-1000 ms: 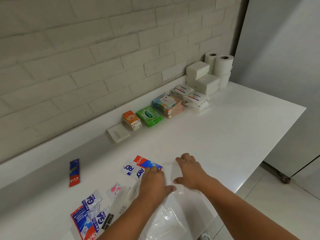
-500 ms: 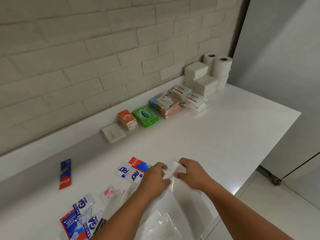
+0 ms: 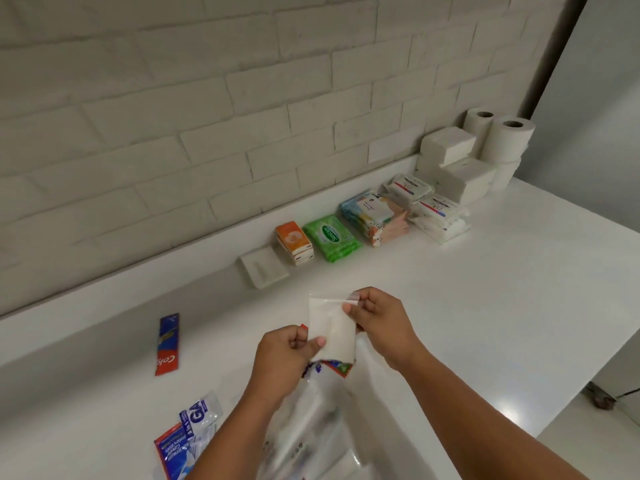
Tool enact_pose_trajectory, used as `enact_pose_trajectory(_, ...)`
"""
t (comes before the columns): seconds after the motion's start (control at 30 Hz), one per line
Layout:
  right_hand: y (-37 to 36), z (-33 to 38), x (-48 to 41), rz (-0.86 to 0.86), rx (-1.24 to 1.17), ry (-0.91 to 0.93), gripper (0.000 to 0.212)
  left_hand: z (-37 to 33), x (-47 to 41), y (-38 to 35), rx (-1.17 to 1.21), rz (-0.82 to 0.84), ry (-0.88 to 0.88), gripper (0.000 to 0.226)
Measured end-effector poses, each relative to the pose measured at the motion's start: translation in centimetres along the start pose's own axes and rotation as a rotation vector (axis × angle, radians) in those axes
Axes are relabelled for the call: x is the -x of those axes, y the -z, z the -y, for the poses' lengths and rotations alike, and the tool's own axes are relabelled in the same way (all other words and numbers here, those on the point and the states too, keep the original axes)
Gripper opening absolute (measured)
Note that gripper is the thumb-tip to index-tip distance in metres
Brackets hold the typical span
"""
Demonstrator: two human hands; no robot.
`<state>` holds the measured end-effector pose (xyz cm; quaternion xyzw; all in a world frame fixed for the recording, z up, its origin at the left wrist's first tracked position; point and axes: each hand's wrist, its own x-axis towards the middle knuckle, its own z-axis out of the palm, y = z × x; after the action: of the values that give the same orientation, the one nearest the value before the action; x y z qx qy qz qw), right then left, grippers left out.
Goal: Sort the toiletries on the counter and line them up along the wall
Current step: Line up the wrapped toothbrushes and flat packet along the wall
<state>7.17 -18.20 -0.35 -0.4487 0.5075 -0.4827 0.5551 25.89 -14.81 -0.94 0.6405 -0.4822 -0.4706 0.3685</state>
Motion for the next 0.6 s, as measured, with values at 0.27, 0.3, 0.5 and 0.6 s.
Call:
enact_pose_trajectory(0.27, -6.8, 0.0, -3.9, 0.21, 0.108, -0.028, 0.022, -1.1, -2.4, 3.7, 0.08, -0.109, -0.045, 0.004)
enact_pose_trajectory(0.3, -7.4, -0.1, -4.6, 0.202, 0.096, -0.036, 0.022, -1.1, -3.0, 4.1, 0.092, -0.138, -0.027, 0.005)
enact_pose_trajectory(0.5, -11.0, 0.6, -9.9, 0.169, 0.205, 0.005, 0.019, -0.3, -8.2, 7.6, -0.032, -0.234, -0.015, 0.017)
enact_pose_trajectory(0.6, -12.2, 0.2, -12.6, 0.124, 0.282, 0.02, 0.009, -0.2, -11.2, 8.8, -0.133, -0.275, -0.012, 0.029)
